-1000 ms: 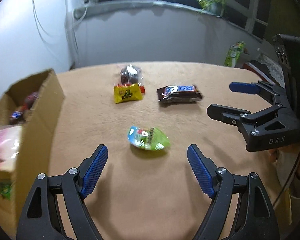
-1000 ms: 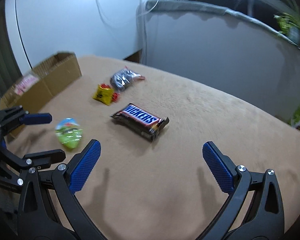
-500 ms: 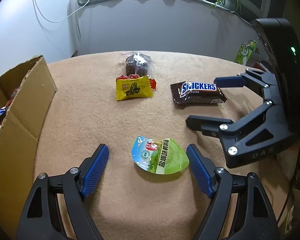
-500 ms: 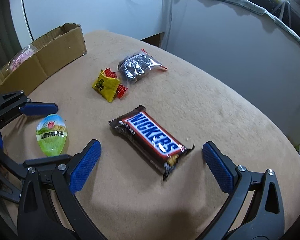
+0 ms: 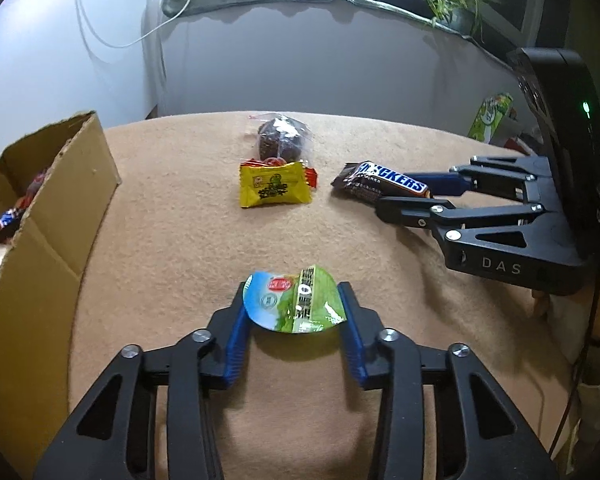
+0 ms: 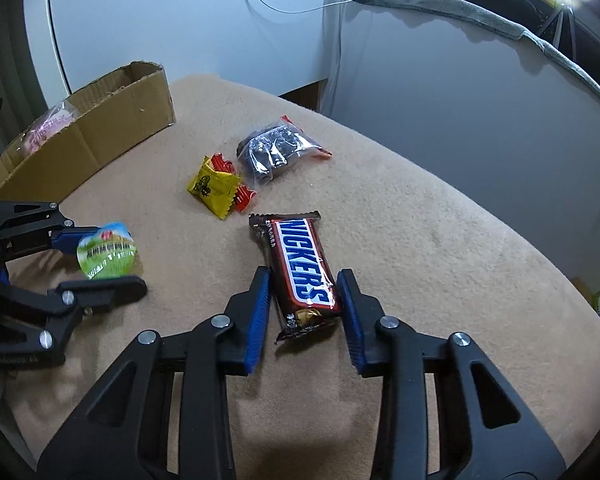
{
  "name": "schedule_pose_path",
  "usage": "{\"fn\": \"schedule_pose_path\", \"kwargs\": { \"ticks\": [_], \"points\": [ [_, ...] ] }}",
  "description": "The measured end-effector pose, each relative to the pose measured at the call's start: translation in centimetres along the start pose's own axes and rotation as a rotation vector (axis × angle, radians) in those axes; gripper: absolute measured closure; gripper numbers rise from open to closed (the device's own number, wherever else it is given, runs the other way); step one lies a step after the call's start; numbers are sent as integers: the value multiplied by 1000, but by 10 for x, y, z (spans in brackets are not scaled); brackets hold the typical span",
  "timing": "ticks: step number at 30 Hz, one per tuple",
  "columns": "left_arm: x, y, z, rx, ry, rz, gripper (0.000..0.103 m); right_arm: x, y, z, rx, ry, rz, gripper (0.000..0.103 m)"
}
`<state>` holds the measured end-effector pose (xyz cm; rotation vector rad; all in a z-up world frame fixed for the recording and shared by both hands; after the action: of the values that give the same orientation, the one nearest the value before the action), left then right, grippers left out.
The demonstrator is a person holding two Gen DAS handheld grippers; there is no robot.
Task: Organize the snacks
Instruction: 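Grasp the green jelly cup with the left gripper while the right grasps a Snickers bar, then carry both items into the cardboard box and open both grippers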
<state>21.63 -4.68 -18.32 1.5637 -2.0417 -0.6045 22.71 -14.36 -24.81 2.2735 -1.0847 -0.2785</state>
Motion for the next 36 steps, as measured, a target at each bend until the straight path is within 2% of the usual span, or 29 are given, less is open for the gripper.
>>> {"fn": "schedule_pose_path", "kwargs": {
  "ticks": [6, 17, 24, 31, 36],
  "points": [
    [-4, 1, -2, 10, 35, 10, 75, -2, 0, -1, 8, 23, 29, 71],
    [-2, 10, -6, 62, 30, 28, 77, 0, 12, -4, 53, 5, 61, 73],
    [11, 32, -13, 111, -24, 53, 77, -6, 54, 2, 119, -78, 98, 73],
    [14, 75, -20, 162, -24, 74, 77, -17, 116, 13, 225, -237, 128, 73],
    [10, 108, -22, 204, -26, 68, 77, -34, 144, 7, 255, -227, 141, 73]
  ]
}}
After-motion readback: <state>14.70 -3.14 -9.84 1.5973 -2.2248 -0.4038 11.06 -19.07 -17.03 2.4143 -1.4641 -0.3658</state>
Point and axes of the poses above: each gripper's, at about its wrist camera, not at the fingertips, and y roughly against the way its jaws point, x to its right, z to its underside, the point moved 9 cm from there along -y, roughly the way its jaws point, and after that the axes turned 12 degrees about x, right-handed, at the moved point
